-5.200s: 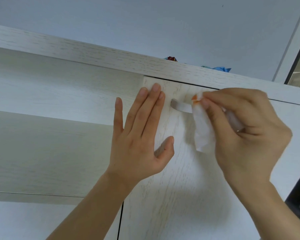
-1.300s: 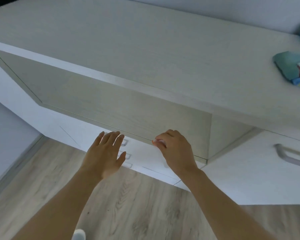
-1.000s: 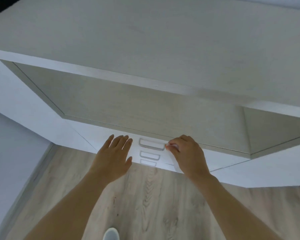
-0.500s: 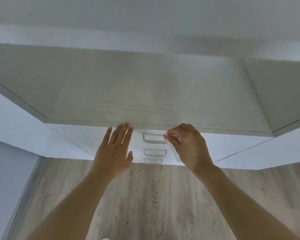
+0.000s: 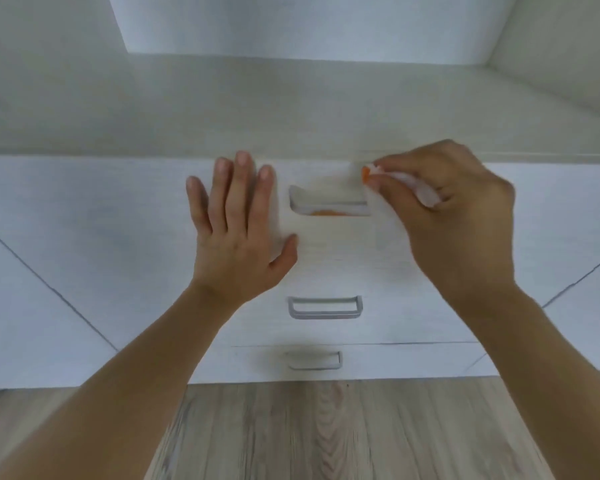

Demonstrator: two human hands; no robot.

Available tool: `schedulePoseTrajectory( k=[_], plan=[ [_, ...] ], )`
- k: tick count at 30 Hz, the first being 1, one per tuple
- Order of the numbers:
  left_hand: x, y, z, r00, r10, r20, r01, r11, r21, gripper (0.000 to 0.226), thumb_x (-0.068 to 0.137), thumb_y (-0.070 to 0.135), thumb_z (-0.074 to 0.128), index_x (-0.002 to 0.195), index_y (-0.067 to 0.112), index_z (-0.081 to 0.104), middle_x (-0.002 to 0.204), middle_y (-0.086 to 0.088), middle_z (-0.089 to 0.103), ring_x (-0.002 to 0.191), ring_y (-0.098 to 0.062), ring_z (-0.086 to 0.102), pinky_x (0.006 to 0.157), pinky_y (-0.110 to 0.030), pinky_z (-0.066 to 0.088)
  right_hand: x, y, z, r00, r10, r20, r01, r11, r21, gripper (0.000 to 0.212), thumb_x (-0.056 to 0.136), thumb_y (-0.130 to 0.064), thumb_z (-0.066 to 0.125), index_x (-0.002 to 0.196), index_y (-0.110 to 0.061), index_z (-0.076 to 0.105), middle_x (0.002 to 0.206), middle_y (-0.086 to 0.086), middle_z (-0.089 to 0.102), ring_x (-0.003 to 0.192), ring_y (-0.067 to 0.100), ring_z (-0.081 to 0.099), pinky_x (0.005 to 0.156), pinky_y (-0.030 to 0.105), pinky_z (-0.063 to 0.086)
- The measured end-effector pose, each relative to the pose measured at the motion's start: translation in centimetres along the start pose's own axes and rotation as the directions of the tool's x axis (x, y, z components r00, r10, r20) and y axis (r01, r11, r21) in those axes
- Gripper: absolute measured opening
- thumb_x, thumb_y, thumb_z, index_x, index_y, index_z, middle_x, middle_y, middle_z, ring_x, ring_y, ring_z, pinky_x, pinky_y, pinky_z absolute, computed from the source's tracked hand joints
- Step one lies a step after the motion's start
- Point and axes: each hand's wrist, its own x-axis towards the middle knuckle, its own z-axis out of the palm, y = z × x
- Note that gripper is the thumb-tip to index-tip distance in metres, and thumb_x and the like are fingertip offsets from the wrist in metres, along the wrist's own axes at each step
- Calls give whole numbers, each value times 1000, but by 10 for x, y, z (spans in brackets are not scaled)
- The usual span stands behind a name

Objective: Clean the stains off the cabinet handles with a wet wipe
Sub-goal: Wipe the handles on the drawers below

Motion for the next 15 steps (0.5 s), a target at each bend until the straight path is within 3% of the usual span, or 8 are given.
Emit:
schedulePoseTrajectory(
  k=[6,12,15],
  plan=[
    [0,-1,12,990,26,-137,-23,1000,20,79,87,50,40,145,-1,23,147,-21,21,146,-25,-6,115,-54,2,-23,11,-4,990,-81,-115,84,996,22,5,89,-16,71,93,-13,74,87,-8,60,84,6,58,80,5,41],
    [-1,0,9,990,26,-137,-25,1000,5,74,90,46,39,144,-2,25,148,-22,20,147,-29,0,115,-56,5,-28,22,-11,992,-35,-123,39,999,30,2,88,-13,72,88,-12,74,84,-11,59,82,6,57,80,4,39],
    [0,2,8,989,20,-148,-21,1000,-6,73,91,45,39,144,-3,26,147,-22,21,141,-38,12,113,-58,7,-26,31,-11,989,-49,-142,55,998,33,2,88,-12,71,87,-13,73,84,-11,59,82,9,58,78,8,42]
  ],
)
